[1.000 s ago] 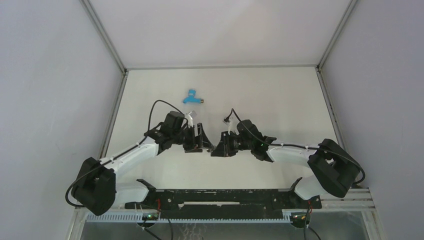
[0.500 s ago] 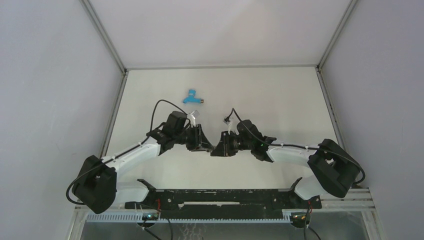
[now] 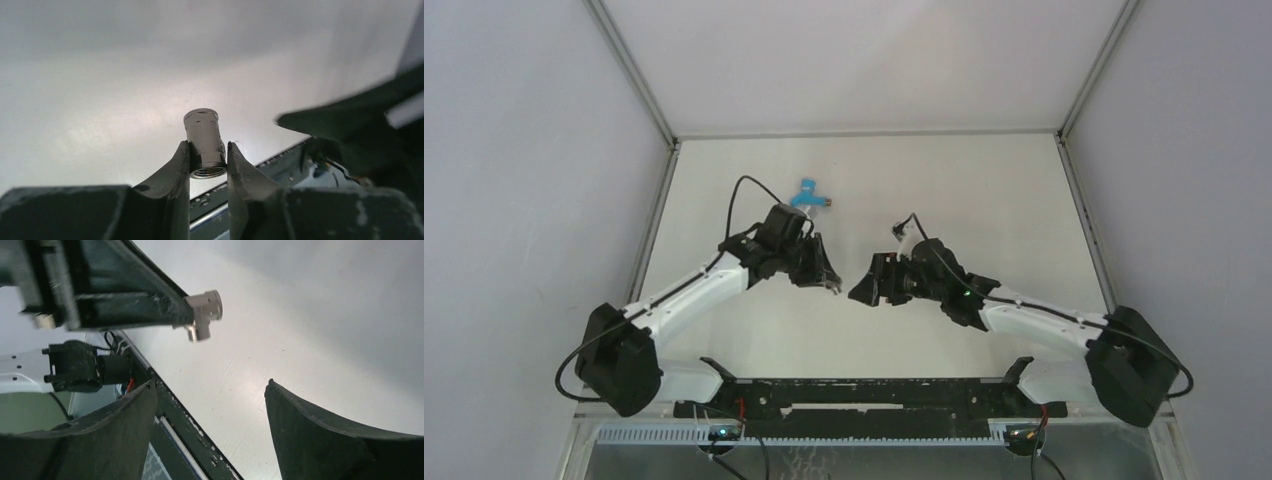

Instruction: Install the water faucets

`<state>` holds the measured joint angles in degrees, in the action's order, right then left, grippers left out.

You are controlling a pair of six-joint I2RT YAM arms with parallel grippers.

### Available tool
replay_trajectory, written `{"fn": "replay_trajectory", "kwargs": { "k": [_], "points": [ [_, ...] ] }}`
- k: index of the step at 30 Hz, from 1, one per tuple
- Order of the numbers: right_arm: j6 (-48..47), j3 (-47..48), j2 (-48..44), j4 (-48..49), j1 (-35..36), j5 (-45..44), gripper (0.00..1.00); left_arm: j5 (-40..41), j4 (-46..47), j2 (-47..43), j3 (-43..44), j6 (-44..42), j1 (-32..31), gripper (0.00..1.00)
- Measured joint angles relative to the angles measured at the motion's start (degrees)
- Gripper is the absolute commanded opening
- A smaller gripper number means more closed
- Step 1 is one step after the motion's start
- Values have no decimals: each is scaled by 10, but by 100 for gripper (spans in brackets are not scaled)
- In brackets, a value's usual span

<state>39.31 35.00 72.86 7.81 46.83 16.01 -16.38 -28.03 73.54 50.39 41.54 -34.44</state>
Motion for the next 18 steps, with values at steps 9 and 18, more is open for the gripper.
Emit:
{"fn": "replay_trajectory", "kwargs": {
  "k": [9, 18],
  "points": [
    [-1, -37, -222, -152, -64, -133, 85, 192, -216, 207, 218, -3, 0, 0],
    [0, -47, -389, -292, -140, -221, 85, 251, -283, 300, 282, -10, 3, 10]
  ]
}}
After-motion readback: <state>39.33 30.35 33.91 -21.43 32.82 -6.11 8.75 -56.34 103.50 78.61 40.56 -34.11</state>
